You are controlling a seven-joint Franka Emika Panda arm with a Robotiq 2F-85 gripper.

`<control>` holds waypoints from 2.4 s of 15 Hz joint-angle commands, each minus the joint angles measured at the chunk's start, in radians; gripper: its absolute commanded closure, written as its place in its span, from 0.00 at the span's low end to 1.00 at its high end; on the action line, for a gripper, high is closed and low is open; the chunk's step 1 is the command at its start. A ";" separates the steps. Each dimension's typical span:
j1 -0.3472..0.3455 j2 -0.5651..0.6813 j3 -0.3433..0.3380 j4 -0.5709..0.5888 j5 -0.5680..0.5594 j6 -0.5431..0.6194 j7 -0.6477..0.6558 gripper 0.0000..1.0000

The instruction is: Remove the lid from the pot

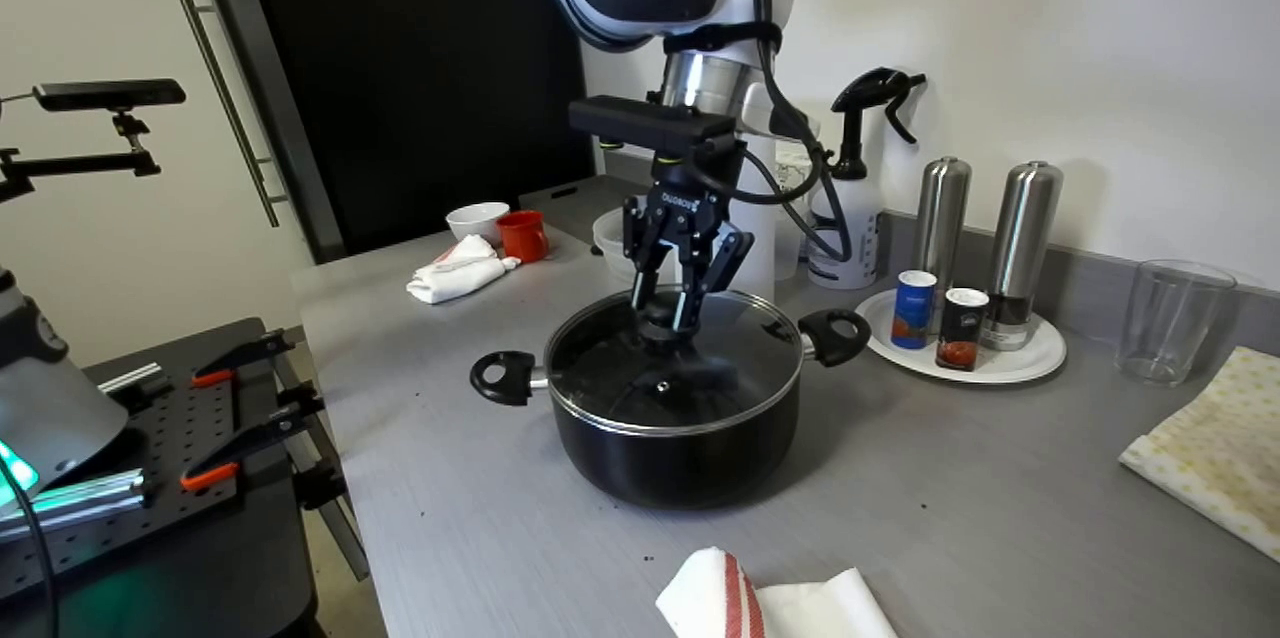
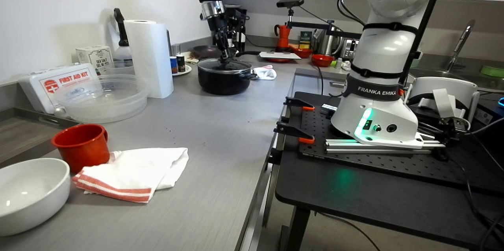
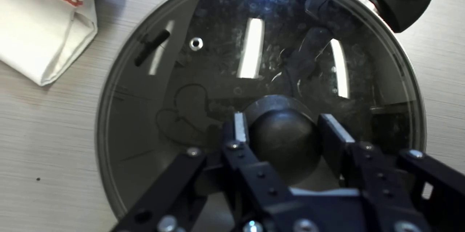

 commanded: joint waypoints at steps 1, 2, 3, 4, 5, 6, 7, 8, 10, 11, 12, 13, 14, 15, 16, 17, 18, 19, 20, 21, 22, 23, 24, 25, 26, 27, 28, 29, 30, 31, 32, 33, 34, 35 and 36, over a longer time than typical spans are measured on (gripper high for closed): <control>-0.010 -0.045 0.006 -0.017 -0.003 0.008 -0.005 0.74; -0.011 -0.060 0.006 -0.028 -0.003 0.015 -0.009 0.74; -0.011 -0.071 0.006 -0.034 -0.003 0.019 -0.008 0.74; -0.011 -0.083 0.006 -0.040 -0.003 0.022 -0.009 0.74; -0.011 -0.095 0.006 -0.044 -0.003 0.027 -0.011 0.74; -0.010 -0.106 0.006 -0.048 -0.003 0.032 -0.011 0.74; -0.008 -0.118 0.006 -0.053 -0.004 0.037 -0.012 0.74; -0.006 -0.127 0.006 -0.055 -0.005 0.038 -0.012 0.74; 0.000 -0.143 0.007 -0.062 -0.007 0.039 -0.013 0.74; 0.004 -0.151 0.009 -0.068 -0.009 0.041 -0.014 0.74; 0.008 -0.158 0.011 -0.075 -0.010 0.039 -0.015 0.74; 0.013 -0.164 0.013 -0.084 -0.012 0.042 -0.014 0.74; 0.021 -0.173 0.016 -0.099 -0.017 0.046 -0.013 0.74; 0.030 -0.181 0.019 -0.114 -0.021 0.052 -0.012 0.74; 0.041 -0.187 0.022 -0.129 -0.028 0.059 -0.008 0.74; 0.052 -0.195 0.025 -0.146 -0.035 0.066 -0.005 0.74; 0.066 -0.204 0.027 -0.164 -0.046 0.076 0.000 0.74; 0.079 -0.211 0.029 -0.181 -0.059 0.084 0.004 0.74; 0.095 -0.221 0.032 -0.202 -0.075 0.095 0.012 0.74; 0.110 -0.228 0.033 -0.219 -0.091 0.106 0.018 0.74; 0.129 -0.237 0.035 -0.240 -0.111 0.119 0.029 0.74; 0.145 -0.245 0.036 -0.258 -0.130 0.131 0.039 0.74; 0.161 -0.249 0.039 -0.272 -0.150 0.140 0.052 0.74; 0.180 -0.254 0.041 -0.288 -0.172 0.150 0.070 0.74; 0.195 -0.260 0.044 -0.302 -0.192 0.158 0.086 0.74; 0.213 -0.265 0.047 -0.318 -0.215 0.166 0.105 0.74; 0.228 -0.269 0.051 -0.332 -0.235 0.172 0.121 0.74; 0.243 -0.274 0.055 -0.348 -0.255 0.179 0.138 0.74; 0.255 -0.278 0.060 -0.361 -0.272 0.182 0.152 0.74; 0.269 -0.283 0.065 -0.377 -0.290 0.189 0.169 0.74; 0.282 -0.287 0.069 -0.391 -0.306 0.192 0.182 0.74; 0.293 -0.291 0.074 -0.404 -0.320 0.196 0.194 0.74; 0.304 -0.294 0.079 -0.418 -0.335 0.199 0.205 0.74; 0.315 -0.297 0.082 -0.432 -0.350 0.203 0.217 0.74; 0.325 -0.301 0.087 -0.446 -0.364 0.206 0.228 0.74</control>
